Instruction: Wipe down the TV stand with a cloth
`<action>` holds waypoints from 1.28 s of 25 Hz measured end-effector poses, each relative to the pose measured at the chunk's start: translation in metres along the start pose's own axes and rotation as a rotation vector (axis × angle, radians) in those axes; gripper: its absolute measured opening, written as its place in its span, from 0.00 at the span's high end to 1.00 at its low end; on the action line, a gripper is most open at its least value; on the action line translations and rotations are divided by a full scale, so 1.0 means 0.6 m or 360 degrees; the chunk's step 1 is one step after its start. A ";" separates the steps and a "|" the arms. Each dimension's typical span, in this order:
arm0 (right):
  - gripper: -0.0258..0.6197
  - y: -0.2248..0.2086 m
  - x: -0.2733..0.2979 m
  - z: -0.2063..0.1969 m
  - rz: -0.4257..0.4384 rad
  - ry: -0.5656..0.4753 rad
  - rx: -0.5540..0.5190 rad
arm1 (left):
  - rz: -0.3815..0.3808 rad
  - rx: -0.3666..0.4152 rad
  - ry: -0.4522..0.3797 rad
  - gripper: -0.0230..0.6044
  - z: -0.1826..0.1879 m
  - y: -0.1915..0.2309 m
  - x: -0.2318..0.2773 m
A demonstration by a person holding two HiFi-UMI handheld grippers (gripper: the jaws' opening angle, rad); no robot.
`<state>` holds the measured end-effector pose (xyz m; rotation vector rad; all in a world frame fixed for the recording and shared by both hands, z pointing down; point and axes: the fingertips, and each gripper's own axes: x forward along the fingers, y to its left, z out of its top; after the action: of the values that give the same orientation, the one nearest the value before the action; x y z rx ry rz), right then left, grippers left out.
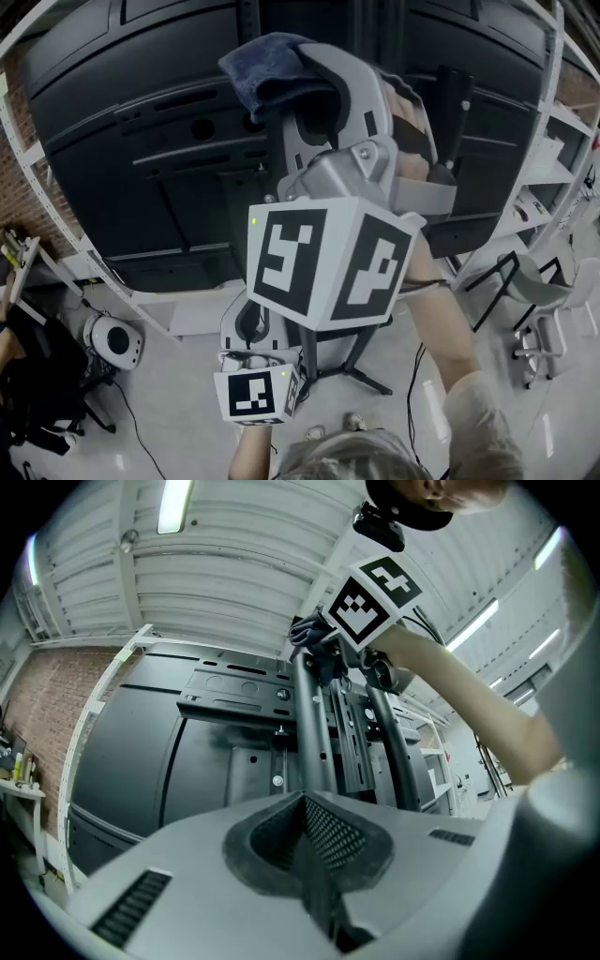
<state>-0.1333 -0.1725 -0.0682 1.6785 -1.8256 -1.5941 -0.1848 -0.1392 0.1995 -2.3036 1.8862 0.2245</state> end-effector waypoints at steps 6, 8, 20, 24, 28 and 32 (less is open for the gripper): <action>0.87 0.038 0.004 -0.010 0.0071 0.0056 -0.0133 | 0.0027 -0.0019 0.0022 0.94 -0.013 0.008 -0.013; 0.87 0.045 0.001 -0.012 0.0081 0.0066 -0.0148 | 0.0029 -0.0028 0.0035 0.94 -0.022 0.009 -0.016; 0.87 0.088 -0.029 -0.032 0.0176 0.0114 -0.0193 | 0.0043 -0.0046 0.0027 0.94 -0.022 0.022 -0.024; 0.87 0.114 -0.044 -0.048 0.0245 0.0127 -0.0180 | 0.0048 -0.0044 0.0034 0.94 -0.026 0.025 -0.027; 0.87 0.135 -0.056 -0.057 0.0272 0.0132 -0.0206 | 0.0062 -0.0048 0.0049 0.94 -0.031 0.028 -0.027; 0.87 0.154 -0.068 -0.066 0.0304 0.0136 -0.0215 | 0.0084 -0.0051 0.0063 0.94 -0.038 0.032 -0.027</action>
<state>-0.1455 -0.1822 0.0388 1.4450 -1.7369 -1.5062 -0.2064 -0.1322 0.2246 -2.2972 1.9783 0.2180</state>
